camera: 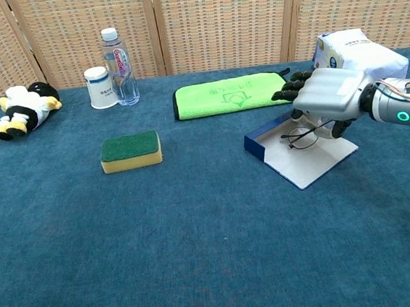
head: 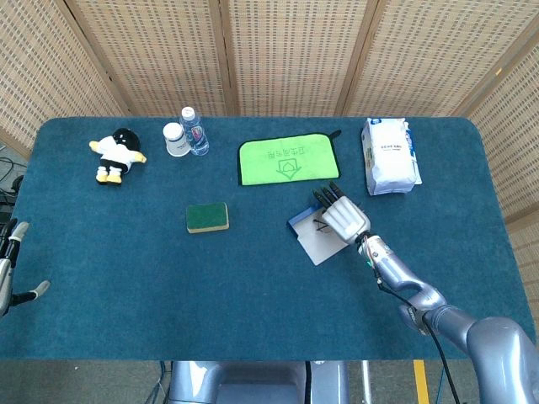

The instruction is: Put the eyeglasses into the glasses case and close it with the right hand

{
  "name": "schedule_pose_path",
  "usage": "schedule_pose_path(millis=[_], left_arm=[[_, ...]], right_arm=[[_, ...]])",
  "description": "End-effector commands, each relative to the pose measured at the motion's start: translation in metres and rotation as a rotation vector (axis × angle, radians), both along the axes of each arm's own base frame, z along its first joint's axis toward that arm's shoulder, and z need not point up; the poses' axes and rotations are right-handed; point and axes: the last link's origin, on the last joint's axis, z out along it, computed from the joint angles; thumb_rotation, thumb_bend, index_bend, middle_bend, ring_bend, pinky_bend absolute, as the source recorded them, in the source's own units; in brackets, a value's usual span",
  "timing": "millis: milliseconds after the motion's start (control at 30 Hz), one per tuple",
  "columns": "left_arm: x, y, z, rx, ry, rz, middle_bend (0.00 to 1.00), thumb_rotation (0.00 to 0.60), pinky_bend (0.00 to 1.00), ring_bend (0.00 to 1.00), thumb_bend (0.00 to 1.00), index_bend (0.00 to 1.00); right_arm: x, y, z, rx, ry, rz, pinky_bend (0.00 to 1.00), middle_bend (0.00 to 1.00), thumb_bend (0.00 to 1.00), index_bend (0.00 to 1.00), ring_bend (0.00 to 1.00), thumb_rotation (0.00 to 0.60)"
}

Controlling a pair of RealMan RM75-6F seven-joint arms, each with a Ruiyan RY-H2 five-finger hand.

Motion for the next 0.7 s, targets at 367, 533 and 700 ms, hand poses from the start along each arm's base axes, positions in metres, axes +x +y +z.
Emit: schedule_pose_path(millis=[367,533,700], left_arm=[[-0.001,0.001,0.001,-0.001,-0.003,0.003,0.00,0.600,0.00,0.00,0.00,0.00],[-0.001,0.001,0.001,-0.001,-0.002,0.004,0.00,0.600,0.00,0.00,0.00,0.00],[-0.001,0.001,0.000,-0.003,-0.001,0.004,0.00,0.600,0.00,0.00,0.00,0.00]], right_arm=[[0.004,0.006,-0.012,0.012,0.007,0.012,0.00,0.05,0.54,0.61,0.00,0.600],[0.006,0.007,-0.016,0.017,0.013,0.019,0.00,0.05,0.54,0.61,0.00,0.600],[0.011,0.007,-0.019,0.014,0.009,0.031,0.00,0.05,0.54,0.61,0.00,0.600]])
